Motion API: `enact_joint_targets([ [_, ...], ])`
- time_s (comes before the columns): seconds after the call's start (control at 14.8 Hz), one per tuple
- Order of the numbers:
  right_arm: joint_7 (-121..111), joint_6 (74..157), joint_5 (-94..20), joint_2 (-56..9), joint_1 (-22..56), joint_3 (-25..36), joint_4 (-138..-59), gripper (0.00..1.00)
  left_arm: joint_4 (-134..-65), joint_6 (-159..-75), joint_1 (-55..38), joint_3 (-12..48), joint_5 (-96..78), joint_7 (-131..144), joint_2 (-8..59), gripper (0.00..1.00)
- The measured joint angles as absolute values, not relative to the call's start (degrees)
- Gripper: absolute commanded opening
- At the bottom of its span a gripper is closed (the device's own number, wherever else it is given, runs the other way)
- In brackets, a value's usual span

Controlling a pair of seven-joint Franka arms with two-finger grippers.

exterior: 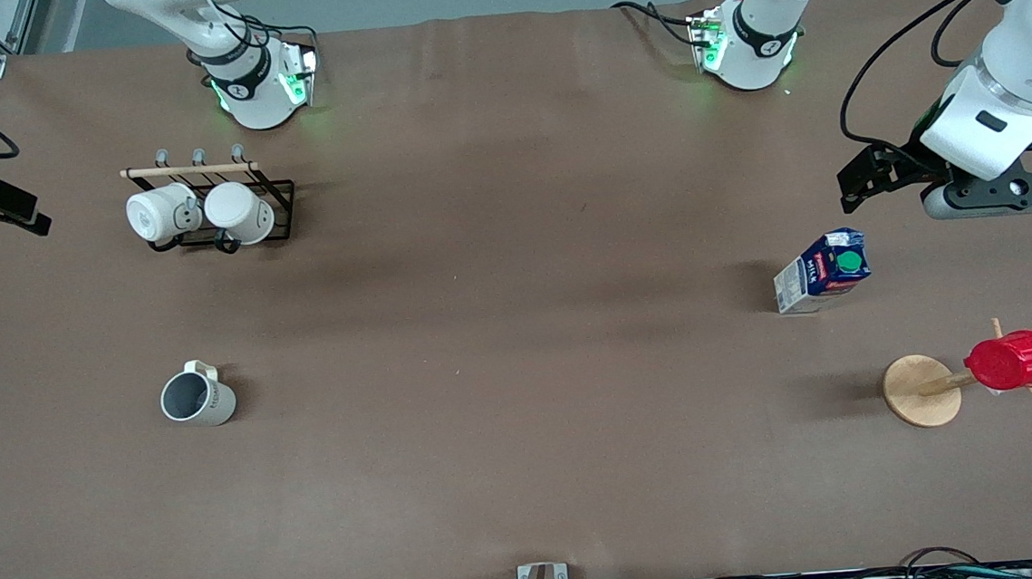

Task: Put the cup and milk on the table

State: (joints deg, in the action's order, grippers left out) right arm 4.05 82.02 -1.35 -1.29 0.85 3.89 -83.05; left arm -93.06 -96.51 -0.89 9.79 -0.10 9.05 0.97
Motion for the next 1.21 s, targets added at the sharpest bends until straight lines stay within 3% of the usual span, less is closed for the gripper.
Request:
enact_joint_targets([
  [0.74, 4.0, 82.0, -1.3, -1.3, 0.8, 3.9, -83.1, 1.00, -93.1, -96.7, -0.4, 9.4, -0.1, 9.0, 1.0, 1.00],
  [1.21, 3.9, 82.0, -1.2, -1.3, 0.8, 3.9, -83.1, 1.00, -96.7, -103.3, 3.8, 9.1, -0.1, 6.1, 4.6, 1.00],
])
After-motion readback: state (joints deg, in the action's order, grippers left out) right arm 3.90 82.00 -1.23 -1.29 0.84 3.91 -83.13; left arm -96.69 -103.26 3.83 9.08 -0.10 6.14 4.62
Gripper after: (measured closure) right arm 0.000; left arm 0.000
